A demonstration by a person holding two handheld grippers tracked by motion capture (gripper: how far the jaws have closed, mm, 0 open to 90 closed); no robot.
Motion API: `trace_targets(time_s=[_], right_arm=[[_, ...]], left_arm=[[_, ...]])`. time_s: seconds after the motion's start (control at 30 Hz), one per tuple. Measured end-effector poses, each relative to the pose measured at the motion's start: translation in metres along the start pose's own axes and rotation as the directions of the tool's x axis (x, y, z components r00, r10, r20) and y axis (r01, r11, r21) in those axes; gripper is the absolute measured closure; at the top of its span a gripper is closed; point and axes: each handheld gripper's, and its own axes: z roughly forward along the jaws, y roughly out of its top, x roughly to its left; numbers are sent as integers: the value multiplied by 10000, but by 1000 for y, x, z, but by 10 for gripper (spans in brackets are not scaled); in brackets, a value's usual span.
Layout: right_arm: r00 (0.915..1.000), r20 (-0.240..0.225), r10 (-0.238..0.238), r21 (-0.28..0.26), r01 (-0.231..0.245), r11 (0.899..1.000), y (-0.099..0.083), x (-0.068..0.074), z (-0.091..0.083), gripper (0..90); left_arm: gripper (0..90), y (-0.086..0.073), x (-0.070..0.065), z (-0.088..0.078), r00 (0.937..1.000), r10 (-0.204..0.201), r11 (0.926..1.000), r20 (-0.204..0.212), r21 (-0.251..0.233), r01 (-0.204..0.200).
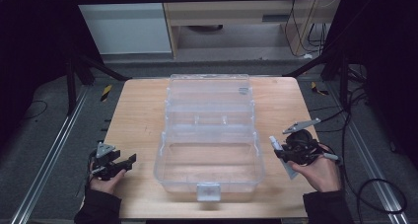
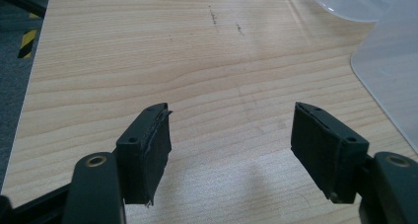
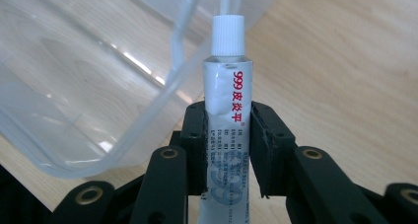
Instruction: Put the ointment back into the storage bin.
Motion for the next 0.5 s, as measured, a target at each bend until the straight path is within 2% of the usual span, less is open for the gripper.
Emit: trace_targets(time_s=[0.07, 0.13, 0.2, 0.23, 0.33, 0.4, 0.43, 0.47, 0.5], right_arm=[[9985, -179, -508, -246, 504, 9984, 8, 4, -8, 696], [9973, -233, -696, -308, 688, 9972, 11, 6, -10, 697], [9904, -443, -1307, -443, 1288, 9907, 20, 11, -15, 696], [9904, -443, -1307, -443, 1288, 9907, 20, 11, -15, 696], [9795, -617, -1920, -464, 1893, 9808, 30, 17, -19, 696], [9691, -801, -2331, -530, 2294, 9719, 37, 22, -21, 696], [9612, -938, -2593, -593, 2546, 9652, 45, 27, -22, 696], [9612, -938, -2593, -593, 2546, 9652, 45, 27, -22, 696], [9572, -961, -2732, -596, 2684, 9615, 47, 29, -22, 696]], left_arm=[[310, 0, 0, 0, 10000, 1, 10000, 8, 1, -1], [311, 0, 0, 0, 10000, 12, 10000, 20, 8, -12], [311, 0, 0, 0, 10000, 15, 10000, 37, 9, -15], [311, 0, 0, 0, 10000, 15, 10000, 37, 9, -15], [311, 0, 0, 0, 10000, 23, 10000, 48, 17, -23], [311, 0, 0, 0, 10000, 30, 10000, 61, -16, -30], [311, 0, 0, 0, 10000, 28, 10000, 58, 7, -28], [311, 0, 0, 0, 10000, 28, 10000, 58, 7, -28], [311, 0, 0, 1, 10000, 35, 10000, 62, 11, -35]])
